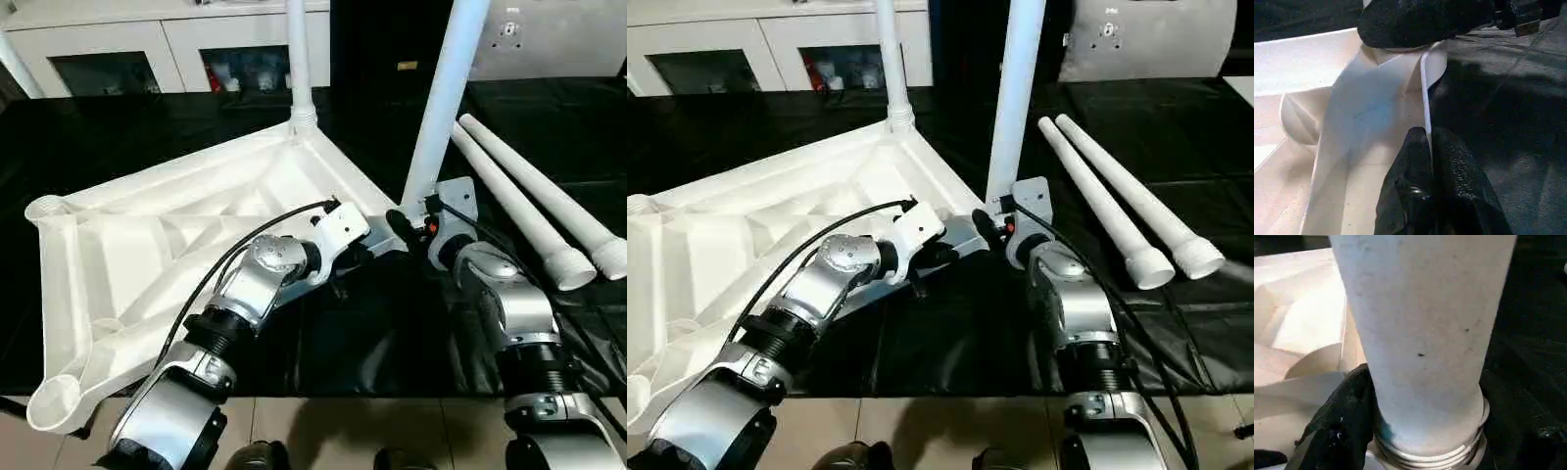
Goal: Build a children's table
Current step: Rotate leg to tighten
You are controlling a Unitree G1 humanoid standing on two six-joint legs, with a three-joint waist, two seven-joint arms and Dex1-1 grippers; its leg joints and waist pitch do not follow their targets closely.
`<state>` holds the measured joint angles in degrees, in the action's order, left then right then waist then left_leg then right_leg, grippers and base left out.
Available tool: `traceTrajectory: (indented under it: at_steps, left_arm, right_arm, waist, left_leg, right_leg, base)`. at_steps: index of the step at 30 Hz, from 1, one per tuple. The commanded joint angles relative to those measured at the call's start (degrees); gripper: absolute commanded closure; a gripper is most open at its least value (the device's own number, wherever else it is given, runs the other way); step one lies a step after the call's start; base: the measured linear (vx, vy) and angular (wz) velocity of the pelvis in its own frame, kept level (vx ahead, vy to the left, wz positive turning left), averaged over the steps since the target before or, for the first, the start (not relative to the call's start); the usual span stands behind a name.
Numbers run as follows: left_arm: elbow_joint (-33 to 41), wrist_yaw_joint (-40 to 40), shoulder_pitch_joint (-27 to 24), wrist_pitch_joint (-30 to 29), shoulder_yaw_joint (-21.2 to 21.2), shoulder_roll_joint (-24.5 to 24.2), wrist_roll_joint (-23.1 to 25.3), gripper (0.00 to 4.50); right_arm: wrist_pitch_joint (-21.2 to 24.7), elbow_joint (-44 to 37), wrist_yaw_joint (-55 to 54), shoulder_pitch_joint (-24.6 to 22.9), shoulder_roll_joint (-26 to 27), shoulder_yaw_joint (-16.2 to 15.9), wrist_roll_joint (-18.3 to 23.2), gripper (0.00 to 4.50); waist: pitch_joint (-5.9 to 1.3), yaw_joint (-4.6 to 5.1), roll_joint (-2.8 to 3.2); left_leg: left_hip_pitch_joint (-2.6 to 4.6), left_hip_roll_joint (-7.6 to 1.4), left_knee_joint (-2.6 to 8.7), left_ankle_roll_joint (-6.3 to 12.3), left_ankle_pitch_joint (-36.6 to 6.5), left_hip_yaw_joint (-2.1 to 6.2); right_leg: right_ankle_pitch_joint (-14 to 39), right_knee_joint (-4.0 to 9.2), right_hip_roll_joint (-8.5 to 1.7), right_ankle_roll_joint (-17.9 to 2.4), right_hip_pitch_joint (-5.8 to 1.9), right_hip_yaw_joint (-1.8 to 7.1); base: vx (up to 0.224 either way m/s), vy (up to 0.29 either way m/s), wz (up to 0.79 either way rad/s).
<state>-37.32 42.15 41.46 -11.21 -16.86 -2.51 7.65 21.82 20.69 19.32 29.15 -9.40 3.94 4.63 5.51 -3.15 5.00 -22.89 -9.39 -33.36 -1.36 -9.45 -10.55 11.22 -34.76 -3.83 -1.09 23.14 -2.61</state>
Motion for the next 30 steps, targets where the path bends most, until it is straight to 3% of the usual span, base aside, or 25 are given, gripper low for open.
traceTrajectory:
  at_steps: [1, 7, 14, 19, 24, 26, 29, 30]
  left_arm:
    - [0.4, 1.2, 1.3, 3.7, -2.9, 3.5, -0.8, 4.50]
    - [-1.4, -0.5, 1.9, 5.6, -2.7, 0.8, 1.2, 4.50]
    - [-2.8, -1.1, 2.7, 6.6, -2.1, 0.5, 1.9, 4.50]
    - [-3.6, -2.0, 2.9, 7.5, -2.3, 0.3, 2.5, 4.50]
    - [-3.8, -3.3, 2.7, 8.2, -1.9, 0.4, 2.1, 4.50]
    - [-1.2, 0.0, 1.8, 6.4, -0.9, 0.7, -0.4, 4.06]
    - [2.4, 1.0, 0.6, 5.0, -0.2, 0.7, -1.8, 3.95]
    - [4.9, 0.7, -0.2, 4.3, -0.2, 0.0, -1.7, 3.83]
  right_arm:
    - [1.6, 1.3, 1.8, -0.8, 3.0, -3.1, 1.7, 1.22]
    - [1.6, -1.4, 1.7, -2.9, 1.4, -2.2, 2.0, 0.68]
    - [-1.6, -7.1, 4.7, -8.5, -0.9, -0.8, 2.8, 0.10]
    - [-3.3, -13.0, 7.0, -13.7, -2.8, 1.1, 5.1, 0.10]
    - [-3.9, -16.0, 7.8, -16.1, -3.8, 2.2, 6.2, 0.10]
    - [-2.0, -17.8, 9.2, -17.2, -4.2, 2.6, 8.1, 0.00]
    - [0.3, -20.1, 10.2, -18.3, -5.0, 3.1, 9.7, 0.00]
    - [1.2, -21.7, 11.6, -18.9, -5.7, 3.2, 11.2, 0.00]
  waist:
    - [-3.67, -0.25, -1.12]
    - [-3.42, -0.38, -1.12]
    - [-3.65, -1.19, -0.91]
    - [-3.59, -1.74, -1.14]
    - [-3.29, -1.71, -1.13]
    - [-3.29, -1.81, -1.25]
    - [-3.68, -1.88, -1.27]
    - [-4.08, -2.01, -1.12]
  left_leg:
    - [0.98, -3.31, 3.89, 4.55, -11.0, 1.75]
    - [1.26, -3.60, 4.32, 3.63, -13.5, 1.83]
    - [1.18, -3.68, 4.03, 5.18, -10.4, 1.70]
    - [1.14, -3.80, 4.14, 5.68, -10.6, 1.75]
    - [1.18, -3.80, 4.47, 4.79, -13.4, 1.86]
    - [1.20, -3.84, 4.50, 4.73, -13.1, 1.88]
    - [1.06, -3.95, 4.27, 5.49, -10.8, 1.90]
    - [0.87, -4.05, 3.85, 6.97, -7.2, 1.90]
  right_leg:
    - [10.4, 5.02, -4.86, -11.8, -2.56, 2.46]
    - [13.7, 5.39, -4.91, -11.0, -2.43, 2.55]
    - [7.2, 5.01, -5.08, -11.9, -2.55, 2.53]
    - [8.1, 5.16, -5.12, -11.4, -2.69, 2.43]
    - [14.2, 5.80, -5.14, -10.3, -2.44, 2.40]
    - [14.4, 5.83, -5.24, -10.2, -2.49, 2.51]
    - [10.2, 5.27, -5.19, -11.0, -2.62, 2.48]
    - [3.6, 4.55, -5.19, -12.5, -2.76, 2.39]
  base:
    - [0.000, 0.000, 0.00]
    - [0.000, 0.000, 0.00]
    - [0.000, 0.000, 0.00]
    - [0.000, 0.000, 0.00]
    - [0.000, 0.000, 0.00]
    - [0.000, 0.000, 0.00]
    - [0.000, 0.000, 0.00]
    - [0.000, 0.000, 0.00]
